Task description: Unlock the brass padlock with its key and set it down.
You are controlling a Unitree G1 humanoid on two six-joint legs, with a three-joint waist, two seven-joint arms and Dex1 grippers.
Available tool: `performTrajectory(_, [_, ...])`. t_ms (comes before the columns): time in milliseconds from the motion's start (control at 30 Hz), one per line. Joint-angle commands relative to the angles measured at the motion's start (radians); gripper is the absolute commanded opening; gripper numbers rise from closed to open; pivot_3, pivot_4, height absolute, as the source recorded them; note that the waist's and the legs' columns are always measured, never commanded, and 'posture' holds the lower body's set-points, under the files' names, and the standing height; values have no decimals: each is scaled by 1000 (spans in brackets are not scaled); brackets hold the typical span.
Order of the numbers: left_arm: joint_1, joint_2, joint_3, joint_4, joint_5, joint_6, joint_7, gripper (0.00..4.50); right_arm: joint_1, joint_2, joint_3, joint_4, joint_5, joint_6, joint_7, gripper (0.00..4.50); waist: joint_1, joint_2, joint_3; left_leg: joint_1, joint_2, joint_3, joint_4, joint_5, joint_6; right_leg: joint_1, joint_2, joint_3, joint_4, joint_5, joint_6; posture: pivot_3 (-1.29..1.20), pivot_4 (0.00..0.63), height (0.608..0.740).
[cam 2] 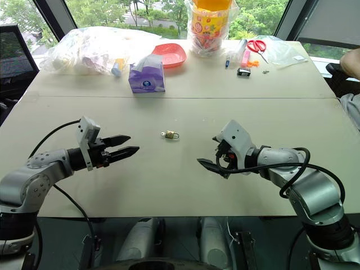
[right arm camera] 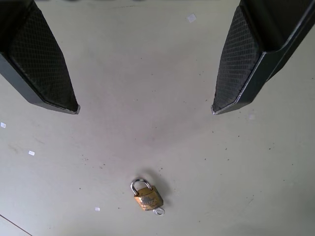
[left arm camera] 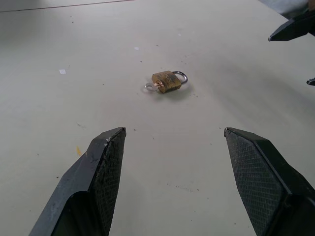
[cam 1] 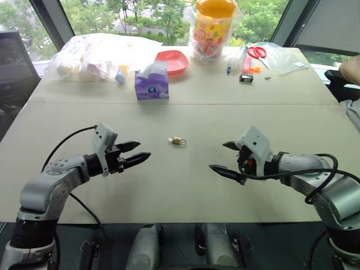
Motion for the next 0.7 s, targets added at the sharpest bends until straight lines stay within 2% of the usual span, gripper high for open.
performTrajectory(33, [-2,23,19,-40,-13,1,-12,3322,-19,-4,1,-19,-8,-39,0,4500,0,0,0,0,0,0,0,0,0,0,0,0,0,0,0,0,150,740])
performTrajectory(433, [-25,20,13,-24,1,-7,19,3322,-64,8,31,32,-56,-101,-14,4500,0,0,0,0,0,0,1,0,0,0,0,0,1,0,0,0,150,740])
performTrajectory(500, [-52,47,-4,0,29,-25,-6,3322,-128,35,69,85,-79,-106,-22,4500,-2,0,0,0,0,0,2,0,0,0,0,0,1,0,0,0,150,740])
performTrajectory(567, [-86,122,-49,27,81,-39,-69,3322,-214,55,153,185,-147,-125,-27,4500,-5,0,0,1,0,1,2,0,0,0,1,0,2,1,-1,0,150,740])
performTrajectory(700, [-154,233,-66,76,85,-44,-195,3322,-357,114,295,344,-214,-190,45,4500,-11,0,0,2,1,1,2,0,0,0,3,0,3,2,-3,0,150,740])
